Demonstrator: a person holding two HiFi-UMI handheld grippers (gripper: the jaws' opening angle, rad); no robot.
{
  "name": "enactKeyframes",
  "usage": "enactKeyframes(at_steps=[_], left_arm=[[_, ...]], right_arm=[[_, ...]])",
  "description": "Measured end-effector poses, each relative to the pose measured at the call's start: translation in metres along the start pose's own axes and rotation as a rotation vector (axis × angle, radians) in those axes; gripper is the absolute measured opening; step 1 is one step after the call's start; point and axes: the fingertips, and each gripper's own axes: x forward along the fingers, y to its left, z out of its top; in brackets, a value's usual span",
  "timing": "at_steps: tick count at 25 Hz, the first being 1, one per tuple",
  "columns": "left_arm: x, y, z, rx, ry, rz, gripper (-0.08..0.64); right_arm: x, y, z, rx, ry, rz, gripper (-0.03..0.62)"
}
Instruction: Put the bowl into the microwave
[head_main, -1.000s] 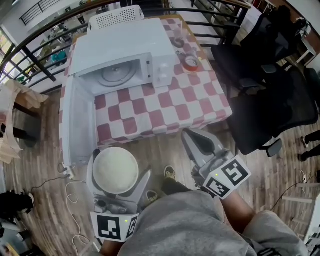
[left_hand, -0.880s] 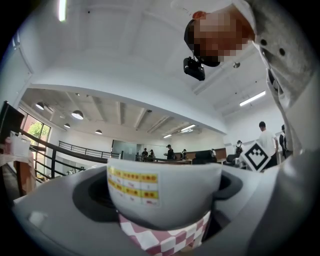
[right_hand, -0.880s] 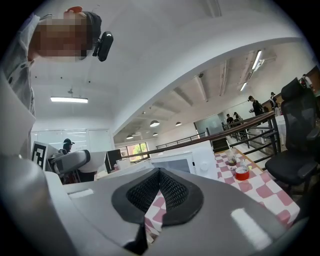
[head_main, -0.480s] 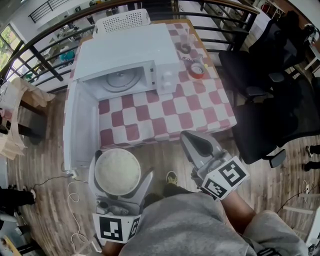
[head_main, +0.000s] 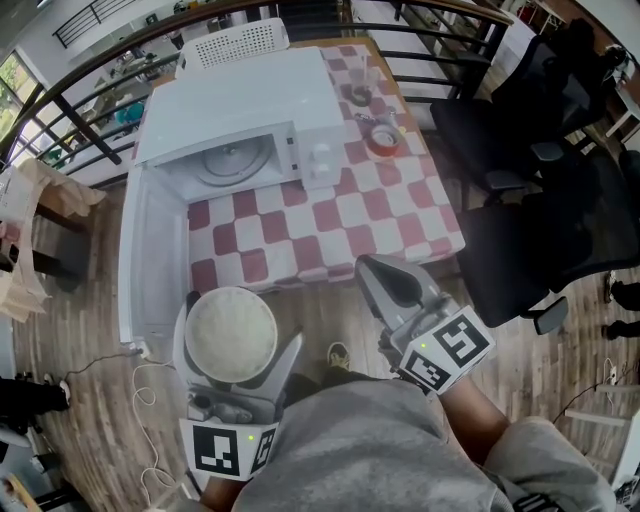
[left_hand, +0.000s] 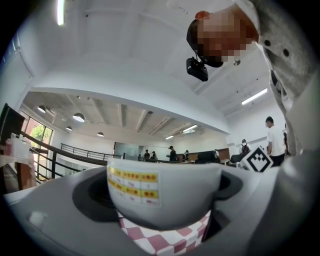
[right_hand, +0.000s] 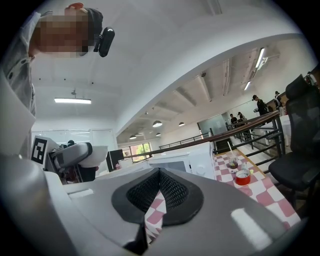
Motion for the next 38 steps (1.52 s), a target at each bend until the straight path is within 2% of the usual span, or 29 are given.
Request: enactKeyframes(at_steps=[8,21,28,38], left_arm=[[0.000,-0.003,0.004,0.012,-0.009,0.001,0.531],[-0.001,-0.009,0.008,0.028,-0.015,0.034,0.531],[0.004,-0.018,0.012,0.048,-0.023,0.017,0.531],[0.009,-0.024,0.012,0.035,-0.034,0.001,0.531]], right_arm=[[-0.004,0.000,0.002,0.003,-0.017,0.001,0.000],[-0.003,0.006,0.007,-0.005,-0.024,0.049,0.000],[-0.009,-0.002,0.011,-0.002,-0.050,0.036,0.000],[-0.012,-0.004,0.011,-0.008,-0.049,0.024,0.000]])
